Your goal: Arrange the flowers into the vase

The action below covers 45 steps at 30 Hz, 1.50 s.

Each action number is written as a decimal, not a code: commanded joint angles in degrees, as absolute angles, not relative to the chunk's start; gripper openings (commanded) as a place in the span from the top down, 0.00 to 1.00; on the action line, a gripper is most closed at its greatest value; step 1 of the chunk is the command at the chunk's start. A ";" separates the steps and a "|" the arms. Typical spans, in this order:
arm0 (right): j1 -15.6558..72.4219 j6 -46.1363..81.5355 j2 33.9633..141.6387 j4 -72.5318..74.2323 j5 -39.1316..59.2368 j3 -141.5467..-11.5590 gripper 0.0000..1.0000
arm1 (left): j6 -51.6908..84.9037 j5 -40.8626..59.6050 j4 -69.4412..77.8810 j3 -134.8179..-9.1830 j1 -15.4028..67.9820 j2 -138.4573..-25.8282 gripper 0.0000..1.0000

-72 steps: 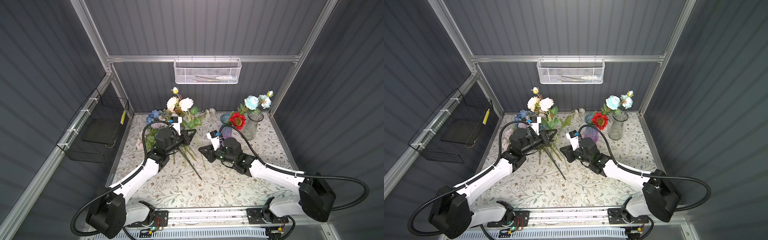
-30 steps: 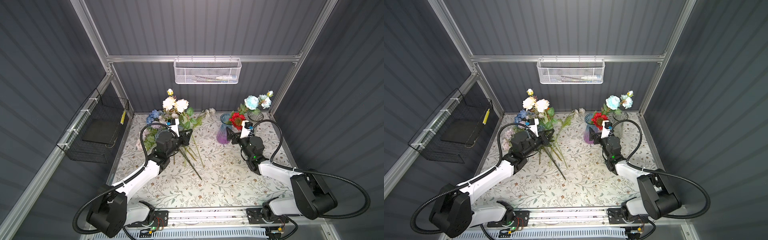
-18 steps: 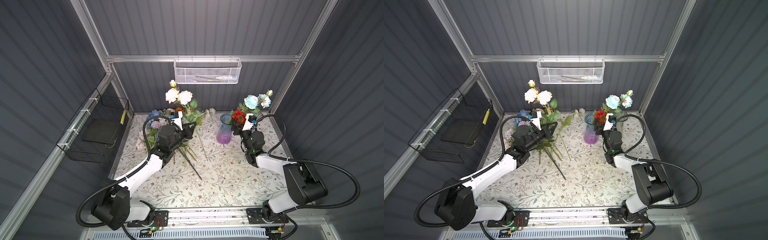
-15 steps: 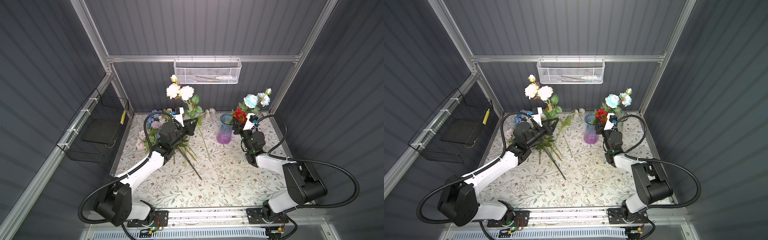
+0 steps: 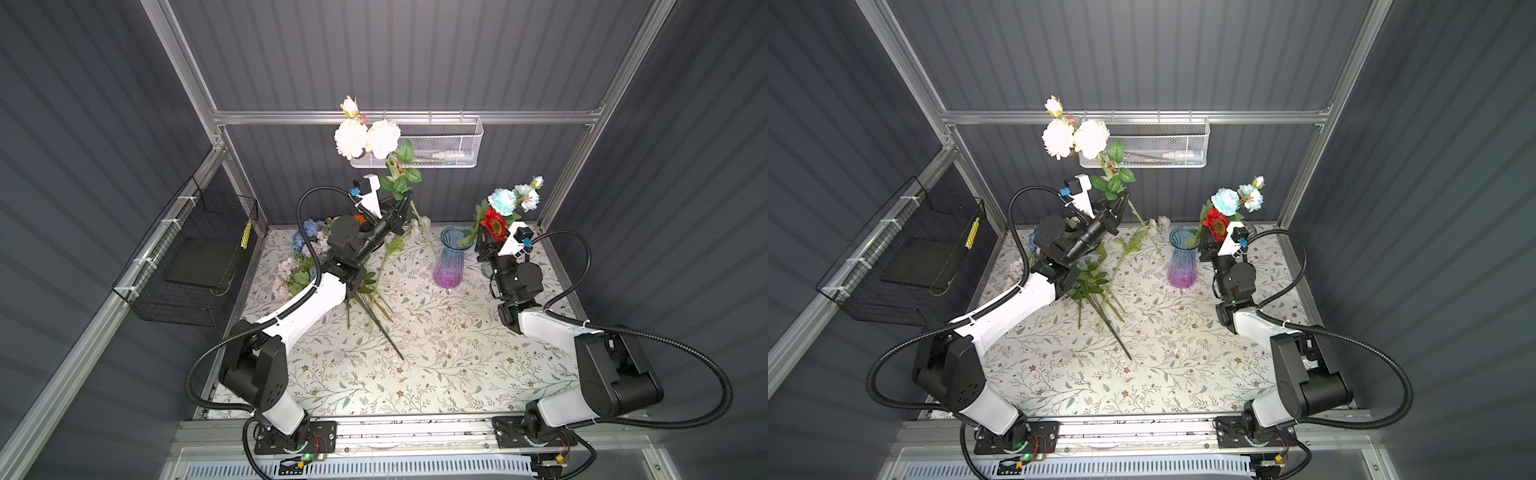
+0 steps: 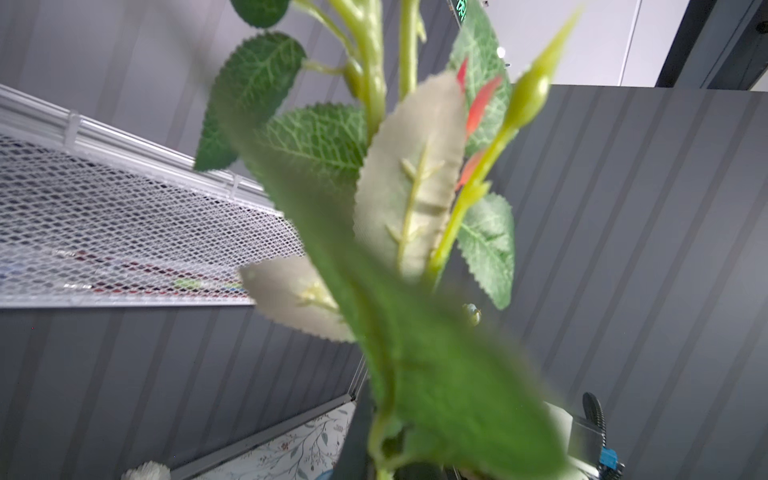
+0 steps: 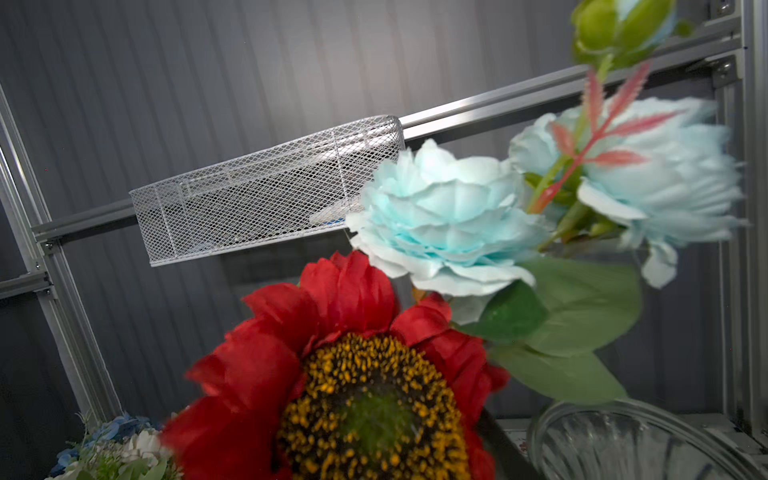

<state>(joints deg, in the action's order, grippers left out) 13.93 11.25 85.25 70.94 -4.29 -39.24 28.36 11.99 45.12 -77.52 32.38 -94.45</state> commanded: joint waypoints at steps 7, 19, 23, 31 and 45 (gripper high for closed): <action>13.27 15.81 86.22 77.28 -3.48 -35.81 0.44 | 21.38 10.68 54.65 -88.45 35.31 -103.71 1.00; 13.16 16.96 87.65 80.30 -3.44 -33.48 0.44 | 17.26 10.02 52.94 -94.35 37.69 -111.96 1.00; 12.93 16.47 86.43 80.05 -3.17 -33.64 0.41 | 15.60 10.17 50.40 -94.05 38.23 -113.89 1.00; 12.66 16.93 86.48 79.52 -1.81 -33.54 0.35 | 14.54 10.79 47.37 -94.92 40.04 -118.81 1.00; 12.66 19.07 85.86 80.78 0.46 -29.04 0.27 | 8.98 9.29 41.34 -95.28 44.45 -124.27 1.00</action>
<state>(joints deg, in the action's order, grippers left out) 12.88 18.74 87.24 78.78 -0.73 -30.89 10.31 9.37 42.63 -93.41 44.10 -122.69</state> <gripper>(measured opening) 0.723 0.087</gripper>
